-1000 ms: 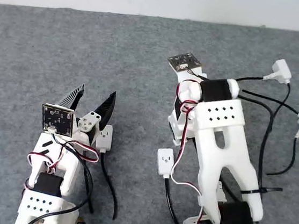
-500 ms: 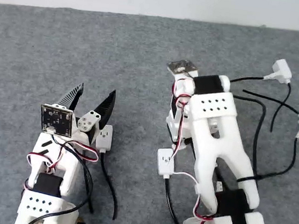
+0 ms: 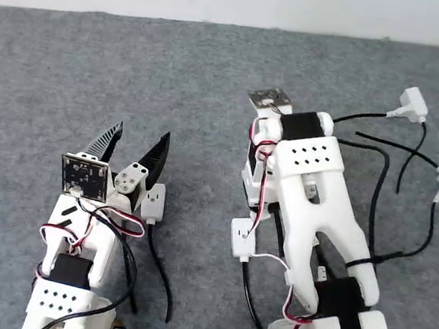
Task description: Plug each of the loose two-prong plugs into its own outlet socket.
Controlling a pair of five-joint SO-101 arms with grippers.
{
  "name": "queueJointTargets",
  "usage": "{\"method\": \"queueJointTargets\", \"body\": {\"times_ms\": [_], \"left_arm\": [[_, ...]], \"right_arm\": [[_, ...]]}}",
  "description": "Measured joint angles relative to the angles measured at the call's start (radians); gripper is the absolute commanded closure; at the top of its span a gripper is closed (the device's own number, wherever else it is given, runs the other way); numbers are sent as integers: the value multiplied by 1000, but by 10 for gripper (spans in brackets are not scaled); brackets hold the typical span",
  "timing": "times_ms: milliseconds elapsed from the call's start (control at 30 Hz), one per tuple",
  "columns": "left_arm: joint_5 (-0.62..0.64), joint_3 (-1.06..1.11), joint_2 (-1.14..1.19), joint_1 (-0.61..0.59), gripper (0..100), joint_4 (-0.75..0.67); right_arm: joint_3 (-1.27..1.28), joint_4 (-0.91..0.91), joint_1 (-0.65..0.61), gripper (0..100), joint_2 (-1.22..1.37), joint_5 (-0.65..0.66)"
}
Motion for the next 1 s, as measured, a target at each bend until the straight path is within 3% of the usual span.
{"method": "queueJointTargets", "body": {"times_ms": [267,500,700,1000], "left_arm": [[0,0,0,0,725,-2],[0,0,0,0,725,-2],[0,0,0,0,725,-2],[0,0,0,0,725,-2]], "right_arm": [[28,-29,-5,991,52,-11],[25,-29,-6,990,52,-117],[25,-31,-83,990,52,-195],[25,-31,-160,990,52,-203]]}}
